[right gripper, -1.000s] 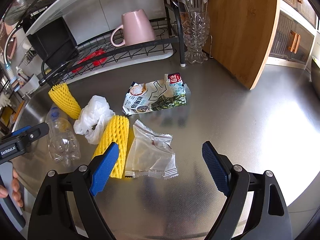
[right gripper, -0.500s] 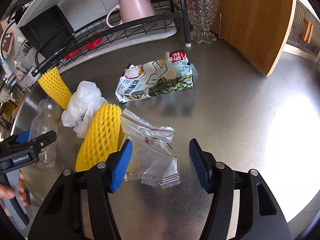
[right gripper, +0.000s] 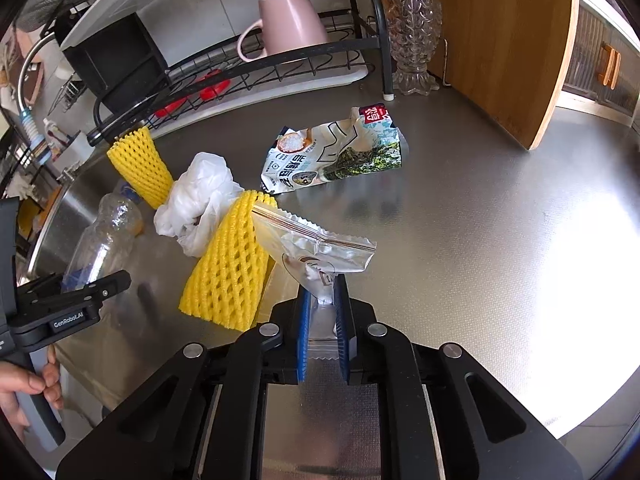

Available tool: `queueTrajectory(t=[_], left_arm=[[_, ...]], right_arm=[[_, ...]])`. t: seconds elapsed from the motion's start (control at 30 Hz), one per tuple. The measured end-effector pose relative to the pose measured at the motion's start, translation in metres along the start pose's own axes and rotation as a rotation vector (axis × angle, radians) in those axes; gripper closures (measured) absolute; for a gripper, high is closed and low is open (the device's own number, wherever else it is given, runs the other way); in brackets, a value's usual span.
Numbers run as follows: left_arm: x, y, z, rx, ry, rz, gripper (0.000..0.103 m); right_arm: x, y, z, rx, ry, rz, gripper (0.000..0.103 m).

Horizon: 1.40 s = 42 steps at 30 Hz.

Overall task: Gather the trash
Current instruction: 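Grasp the clear plastic bottle with the left tool while the right tool grasps the clear zip bag, then carry the bottle and zip bag down over the floor bin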

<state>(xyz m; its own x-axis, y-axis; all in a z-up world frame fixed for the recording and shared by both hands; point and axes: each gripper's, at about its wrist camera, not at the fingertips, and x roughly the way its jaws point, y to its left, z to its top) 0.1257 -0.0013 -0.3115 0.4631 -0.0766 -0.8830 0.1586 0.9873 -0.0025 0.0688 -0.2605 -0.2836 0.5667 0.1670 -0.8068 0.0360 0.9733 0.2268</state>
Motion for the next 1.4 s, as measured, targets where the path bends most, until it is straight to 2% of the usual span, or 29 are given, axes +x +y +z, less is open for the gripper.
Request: queueTrajectory(t=[0.4,0.8,1.03,1.4], left_arm=[[-0.039,-0.001,-0.041,0.004,-0.059,-0.015,0.044],[-0.078,0.006,-0.089,0.005,-0.087,-0.015,0.044],[-0.100,0.006,-0.121,0.008,-0.098,-0.025,0.044],[-0.124,0.008,-0.174,0.024,-0.062,-0.051,0.044]], right_arm=[[-0.038,0.013,-0.031,-0.021,-0.039,0.004,0.091],[-0.066,0.039,-0.062,-0.055,-0.058,0.063,0.091],[-0.080,0.049,-0.086,-0.066,-0.043,0.102,0.091],[-0.093,0.063,-0.131,-0.095,0.024,0.152,0.091]])
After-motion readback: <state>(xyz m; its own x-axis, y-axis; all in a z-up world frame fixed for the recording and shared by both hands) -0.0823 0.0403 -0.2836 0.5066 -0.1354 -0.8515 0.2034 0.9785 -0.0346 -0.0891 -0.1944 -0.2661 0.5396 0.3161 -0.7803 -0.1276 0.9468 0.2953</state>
